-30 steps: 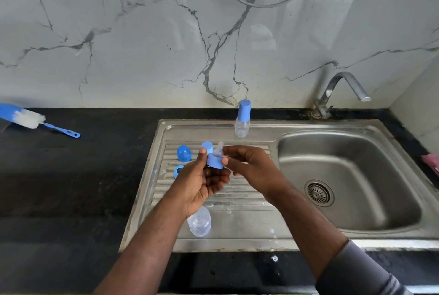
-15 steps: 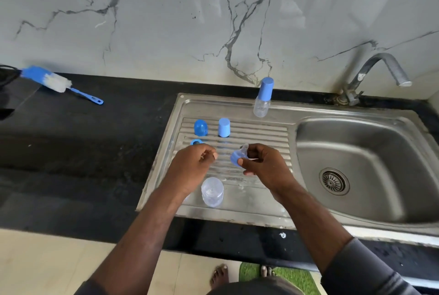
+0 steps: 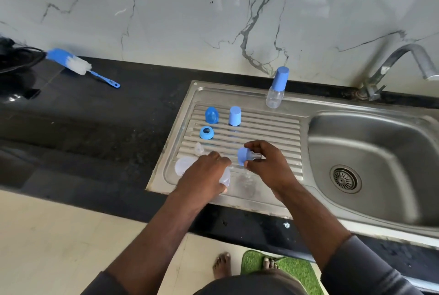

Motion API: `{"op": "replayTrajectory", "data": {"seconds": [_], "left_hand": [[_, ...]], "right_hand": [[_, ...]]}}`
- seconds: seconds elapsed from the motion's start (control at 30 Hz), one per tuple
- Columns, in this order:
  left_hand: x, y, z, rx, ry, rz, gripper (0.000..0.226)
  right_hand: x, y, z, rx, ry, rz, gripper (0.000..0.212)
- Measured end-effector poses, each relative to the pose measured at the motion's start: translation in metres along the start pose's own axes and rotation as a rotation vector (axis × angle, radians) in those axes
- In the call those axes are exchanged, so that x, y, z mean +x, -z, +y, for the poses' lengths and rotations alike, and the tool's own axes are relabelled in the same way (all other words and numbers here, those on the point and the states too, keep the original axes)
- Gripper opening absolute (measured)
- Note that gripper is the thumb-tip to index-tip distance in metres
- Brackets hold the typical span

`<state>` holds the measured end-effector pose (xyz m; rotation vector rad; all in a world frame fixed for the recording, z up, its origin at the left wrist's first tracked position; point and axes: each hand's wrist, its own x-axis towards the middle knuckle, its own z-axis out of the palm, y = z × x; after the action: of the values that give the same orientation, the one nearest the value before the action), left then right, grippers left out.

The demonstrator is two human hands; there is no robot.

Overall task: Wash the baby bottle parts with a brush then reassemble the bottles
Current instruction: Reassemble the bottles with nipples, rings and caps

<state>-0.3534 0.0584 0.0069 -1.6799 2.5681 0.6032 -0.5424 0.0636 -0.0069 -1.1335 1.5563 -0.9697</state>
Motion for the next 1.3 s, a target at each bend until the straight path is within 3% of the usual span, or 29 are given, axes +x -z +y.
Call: {"op": "replayTrajectory", "data": {"seconds": [0.13,0.27,0.33,0.4,0.6,0.9,1.03,1.13,1.23,1.3], "left_hand": [[-0.001,0.011,-0.002,-0.268,0.078,0.130,0.053],[0.001,0.041,-0.001,-0.822,0.112,0.334,0.029],[0.004,0.051,0.005,-1.100,0.161,0.355,0.023],[0.008,0.055,0.008,-1.229,0.181,0.363,0.021],[0.015,0.055,0.017,-1.272,0.139,0.310,0.025],[0.022,0.067,0.022,-1.252,0.052,0.244,0.026],[0.024,0.068,0.021,-1.241,0.031,0.244,0.024],[0.025,0.068,0.025,-1.250,0.000,0.279,0.023],[0.026,0.064,0.032,-1.213,-0.052,0.262,0.022],[0.028,0.063,0.034,-1.260,-0.029,0.265,0.021]], "right_hand": [[-0.003,0.011,-0.003,0.137,-0.011,-0.023,0.042],[-0.005,0.033,-0.018,0.408,0.025,-0.074,0.042],[-0.005,0.039,-0.026,0.382,0.105,-0.063,0.044],[-0.005,0.041,-0.033,0.313,0.179,-0.039,0.046],[-0.008,0.040,-0.054,0.162,0.329,-0.023,0.046],[-0.003,0.057,-0.068,0.121,0.351,-0.100,0.048],[0.003,0.064,-0.068,0.000,0.349,-0.123,0.039],[0.005,0.063,-0.076,-0.024,0.316,-0.109,0.018],[0.008,0.062,-0.083,-0.077,0.198,-0.042,0.042],[0.008,0.066,-0.089,-0.011,0.120,-0.057,0.044]]}}
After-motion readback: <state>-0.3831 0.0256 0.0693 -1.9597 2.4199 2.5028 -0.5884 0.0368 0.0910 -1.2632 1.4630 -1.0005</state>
